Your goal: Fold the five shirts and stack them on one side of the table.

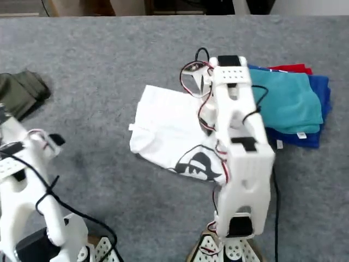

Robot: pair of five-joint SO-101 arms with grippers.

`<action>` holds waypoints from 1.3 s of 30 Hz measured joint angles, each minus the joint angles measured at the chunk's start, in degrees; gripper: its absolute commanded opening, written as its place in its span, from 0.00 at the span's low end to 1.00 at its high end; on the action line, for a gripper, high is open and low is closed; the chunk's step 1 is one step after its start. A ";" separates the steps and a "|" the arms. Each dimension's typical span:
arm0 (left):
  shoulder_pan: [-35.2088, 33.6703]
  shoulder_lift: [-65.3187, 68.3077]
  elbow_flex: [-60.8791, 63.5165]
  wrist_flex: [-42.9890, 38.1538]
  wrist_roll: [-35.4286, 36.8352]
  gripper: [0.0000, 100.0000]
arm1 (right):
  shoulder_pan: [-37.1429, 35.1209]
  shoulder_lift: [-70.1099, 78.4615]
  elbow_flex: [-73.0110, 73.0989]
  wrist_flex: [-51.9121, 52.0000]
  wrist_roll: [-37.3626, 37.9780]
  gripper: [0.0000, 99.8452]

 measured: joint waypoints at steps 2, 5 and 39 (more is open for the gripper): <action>3.96 0.00 3.78 -7.65 3.25 0.30 | 0.00 -6.77 2.73 0.00 2.46 0.38; 8.09 0.00 5.54 -13.80 5.01 0.30 | -0.53 -14.95 3.60 0.00 3.52 0.30; 8.70 2.90 3.34 -11.16 5.45 0.26 | -21.80 44.75 -61.71 -14.51 -3.60 0.26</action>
